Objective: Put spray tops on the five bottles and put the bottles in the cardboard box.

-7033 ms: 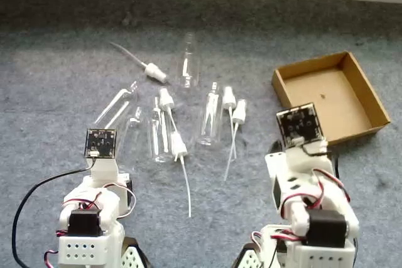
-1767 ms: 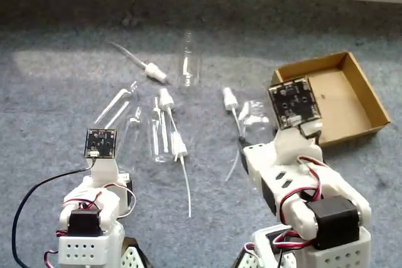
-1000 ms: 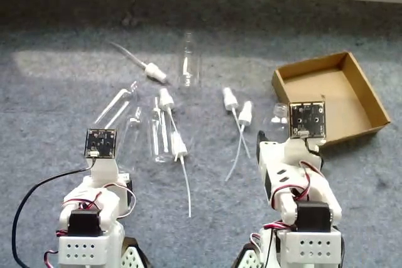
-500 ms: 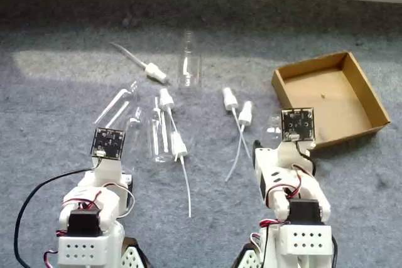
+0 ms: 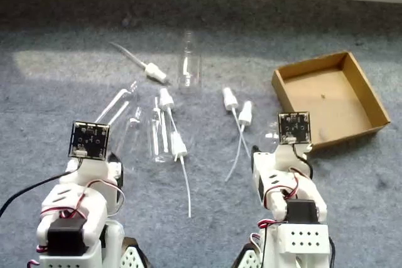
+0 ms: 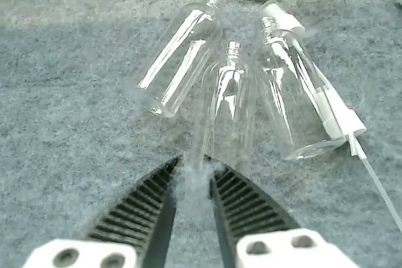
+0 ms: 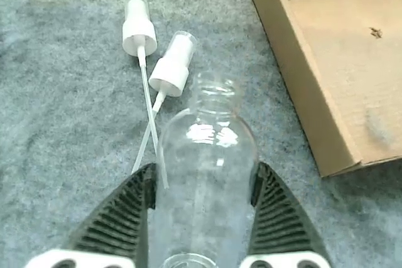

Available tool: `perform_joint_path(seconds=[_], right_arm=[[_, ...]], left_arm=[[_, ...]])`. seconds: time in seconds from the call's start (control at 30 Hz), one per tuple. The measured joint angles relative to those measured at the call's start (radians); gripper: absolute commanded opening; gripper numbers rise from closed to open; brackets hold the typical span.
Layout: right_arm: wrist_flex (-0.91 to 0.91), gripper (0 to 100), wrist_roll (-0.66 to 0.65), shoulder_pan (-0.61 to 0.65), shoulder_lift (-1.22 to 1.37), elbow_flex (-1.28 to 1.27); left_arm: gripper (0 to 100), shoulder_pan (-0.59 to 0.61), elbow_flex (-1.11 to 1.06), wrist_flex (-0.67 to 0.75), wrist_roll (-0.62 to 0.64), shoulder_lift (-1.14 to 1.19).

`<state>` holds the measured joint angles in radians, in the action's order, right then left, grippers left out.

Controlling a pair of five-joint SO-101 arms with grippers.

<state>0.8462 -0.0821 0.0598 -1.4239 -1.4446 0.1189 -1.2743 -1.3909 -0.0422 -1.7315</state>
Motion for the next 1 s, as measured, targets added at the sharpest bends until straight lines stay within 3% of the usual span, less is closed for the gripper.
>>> perform_joint_path(seconds=[0.23, 0.6, 0.9, 1.0], right_arm=[[0.0, 3.2, 0.0, 0.0, 0.0, 0.0], [0.0, 3.2, 0.0, 0.0, 0.0, 0.0], [0.0, 3.2, 0.0, 0.0, 0.0, 0.0], [0.0, 3.2, 0.0, 0.0, 0.0, 0.0]], left_arm=[[1, 0.0, 0.224, 0.005, 0.0, 0.384], [1, -0.218, 0.509, 0.009, 0.021, 0.872], [22, -0.267, 0.825, 0.095, 0.207, 1.335], [25, -0.267, 0.942, 0.095, 0.27, 1.504]])
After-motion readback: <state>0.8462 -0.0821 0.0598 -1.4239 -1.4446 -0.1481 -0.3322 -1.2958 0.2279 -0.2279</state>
